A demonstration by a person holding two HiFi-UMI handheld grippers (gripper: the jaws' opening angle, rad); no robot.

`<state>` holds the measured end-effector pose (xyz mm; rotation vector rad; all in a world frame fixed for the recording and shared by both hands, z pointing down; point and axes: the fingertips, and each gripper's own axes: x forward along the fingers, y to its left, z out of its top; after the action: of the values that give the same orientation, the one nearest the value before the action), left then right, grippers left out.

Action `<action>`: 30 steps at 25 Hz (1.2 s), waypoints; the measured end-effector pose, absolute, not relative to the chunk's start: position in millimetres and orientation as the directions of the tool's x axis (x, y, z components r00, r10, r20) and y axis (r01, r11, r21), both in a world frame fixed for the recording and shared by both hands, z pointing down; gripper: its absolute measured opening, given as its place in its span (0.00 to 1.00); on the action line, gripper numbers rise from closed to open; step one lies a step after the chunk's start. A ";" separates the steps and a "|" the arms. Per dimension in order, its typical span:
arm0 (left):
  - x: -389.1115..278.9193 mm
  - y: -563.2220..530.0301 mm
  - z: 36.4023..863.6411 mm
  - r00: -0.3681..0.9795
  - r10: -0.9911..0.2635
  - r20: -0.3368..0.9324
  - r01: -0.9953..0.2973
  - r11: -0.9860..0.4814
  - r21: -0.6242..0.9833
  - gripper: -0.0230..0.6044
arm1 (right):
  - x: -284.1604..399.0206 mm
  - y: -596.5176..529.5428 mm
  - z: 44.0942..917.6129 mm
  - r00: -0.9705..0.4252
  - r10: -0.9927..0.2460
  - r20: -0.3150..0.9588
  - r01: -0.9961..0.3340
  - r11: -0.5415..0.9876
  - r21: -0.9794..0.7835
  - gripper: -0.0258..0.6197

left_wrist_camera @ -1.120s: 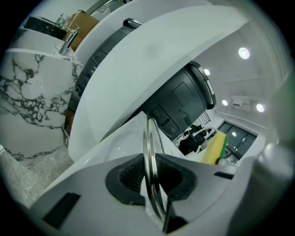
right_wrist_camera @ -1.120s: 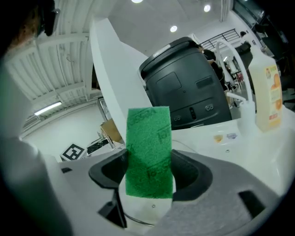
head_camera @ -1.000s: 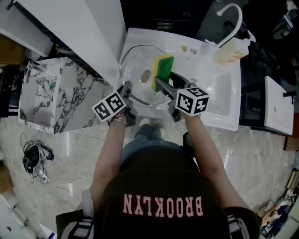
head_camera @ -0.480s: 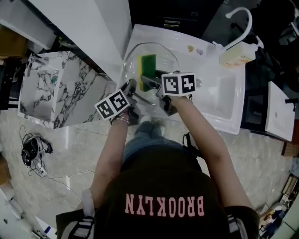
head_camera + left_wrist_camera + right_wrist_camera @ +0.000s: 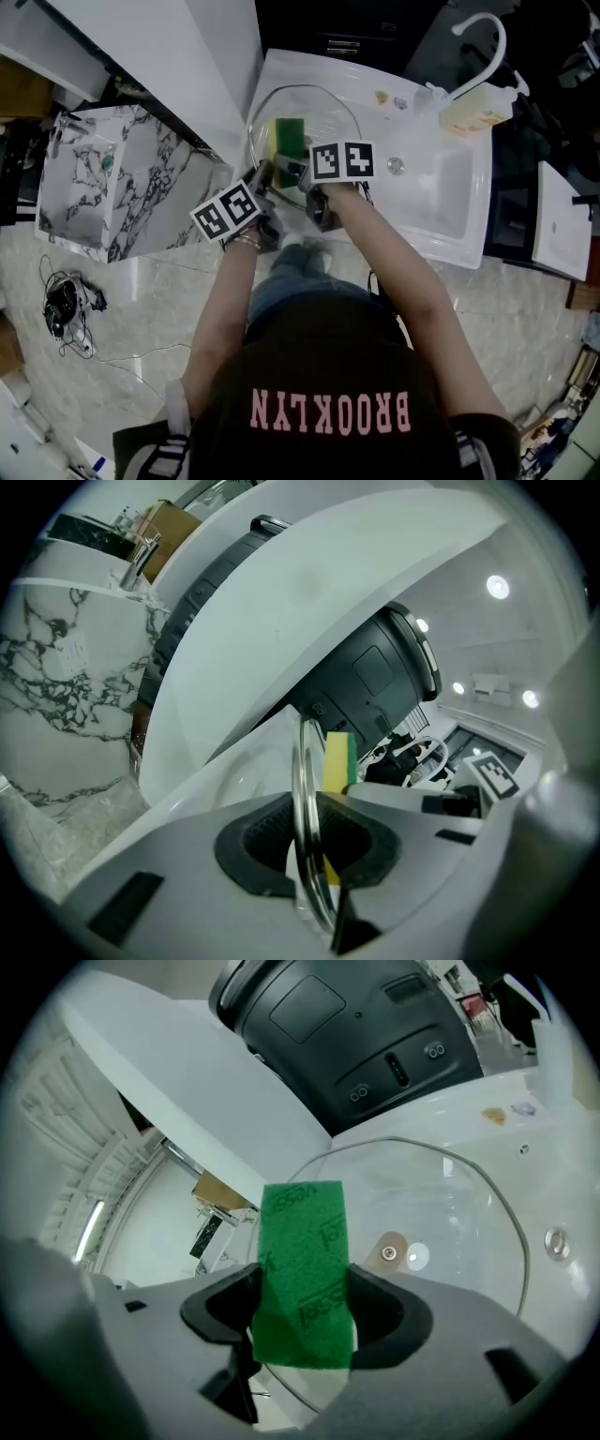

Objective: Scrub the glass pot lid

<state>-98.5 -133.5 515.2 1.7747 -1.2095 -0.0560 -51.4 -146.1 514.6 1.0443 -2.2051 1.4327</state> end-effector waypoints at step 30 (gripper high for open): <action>-101.3 -132.9 521.2 0.531 -0.716 0.453 -0.683 -0.045 0.729 0.11 | -27.4 -101.2 545.7 -0.581 -0.162 0.797 -0.772 0.421 -0.477 0.47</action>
<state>-101.3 -132.9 521.2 1.7532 -1.1737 -0.0406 -27.4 -101.2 545.7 0.7879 -2.0014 1.1561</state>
